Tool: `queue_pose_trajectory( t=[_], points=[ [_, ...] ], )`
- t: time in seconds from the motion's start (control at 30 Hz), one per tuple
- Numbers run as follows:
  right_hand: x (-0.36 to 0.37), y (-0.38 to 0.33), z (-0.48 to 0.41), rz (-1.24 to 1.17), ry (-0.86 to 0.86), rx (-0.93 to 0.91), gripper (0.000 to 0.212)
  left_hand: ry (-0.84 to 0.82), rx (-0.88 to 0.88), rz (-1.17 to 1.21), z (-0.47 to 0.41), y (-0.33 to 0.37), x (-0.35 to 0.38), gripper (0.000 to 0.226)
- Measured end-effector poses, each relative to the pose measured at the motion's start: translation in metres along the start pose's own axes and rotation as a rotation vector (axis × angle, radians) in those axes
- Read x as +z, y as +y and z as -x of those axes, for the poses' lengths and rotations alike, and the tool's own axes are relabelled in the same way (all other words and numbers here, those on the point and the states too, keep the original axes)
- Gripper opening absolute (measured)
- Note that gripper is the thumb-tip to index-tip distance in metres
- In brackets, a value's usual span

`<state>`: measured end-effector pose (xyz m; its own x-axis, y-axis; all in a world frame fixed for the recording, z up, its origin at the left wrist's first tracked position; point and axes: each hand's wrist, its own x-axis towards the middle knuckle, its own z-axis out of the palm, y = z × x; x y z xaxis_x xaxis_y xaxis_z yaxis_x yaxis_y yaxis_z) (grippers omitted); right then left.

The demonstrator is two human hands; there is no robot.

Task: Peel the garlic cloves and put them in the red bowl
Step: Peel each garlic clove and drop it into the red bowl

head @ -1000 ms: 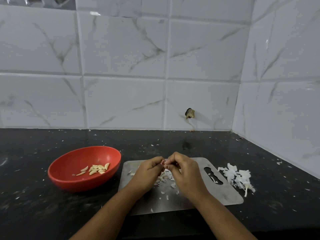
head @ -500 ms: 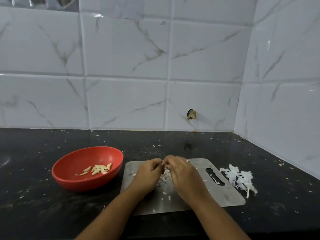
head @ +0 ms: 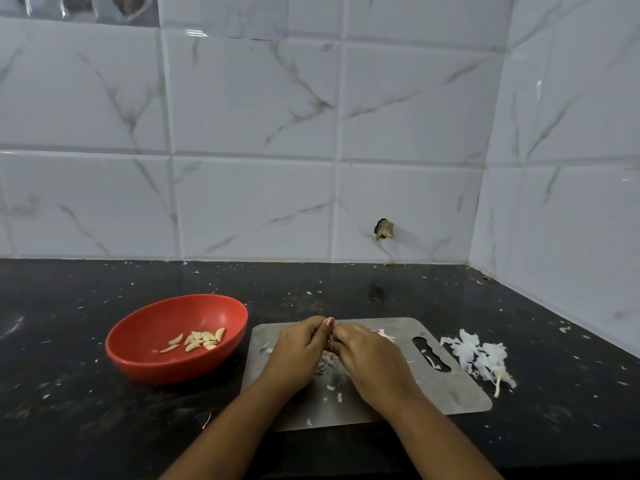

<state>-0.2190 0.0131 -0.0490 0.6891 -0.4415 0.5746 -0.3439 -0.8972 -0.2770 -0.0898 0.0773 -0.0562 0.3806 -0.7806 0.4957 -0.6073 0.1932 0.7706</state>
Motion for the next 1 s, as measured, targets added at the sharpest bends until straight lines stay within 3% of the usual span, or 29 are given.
queue_pose_trajectory(
  t=[0.1,0.27,0.5,0.7,0.87,1.0],
  points=[
    [0.001,0.004,-0.001,-0.118,0.022,0.049,0.02,-0.007,0.081,0.01,0.001,0.0,-0.001,0.032],
    [0.003,0.011,-0.002,-0.238,0.038,0.041,0.019,-0.013,0.164,-0.202,0.004,0.001,-0.002,0.031],
    [0.004,0.01,-0.001,-0.219,0.12,-0.044,0.022,-0.071,-0.005,0.092,0.004,0.008,-0.005,0.031],
    [0.001,0.011,-0.001,-0.102,0.14,-0.14,0.018,-0.216,-0.205,0.383,0.006,0.016,-0.011,0.043],
    [-0.001,0.01,-0.004,-0.001,0.205,-0.253,0.015,-0.263,-0.294,0.48,0.004,0.018,-0.016,0.054],
    [0.002,0.011,-0.003,-0.184,0.153,-0.125,0.022,-0.256,-0.281,0.466,0.006,0.02,-0.014,0.045]
  ],
)
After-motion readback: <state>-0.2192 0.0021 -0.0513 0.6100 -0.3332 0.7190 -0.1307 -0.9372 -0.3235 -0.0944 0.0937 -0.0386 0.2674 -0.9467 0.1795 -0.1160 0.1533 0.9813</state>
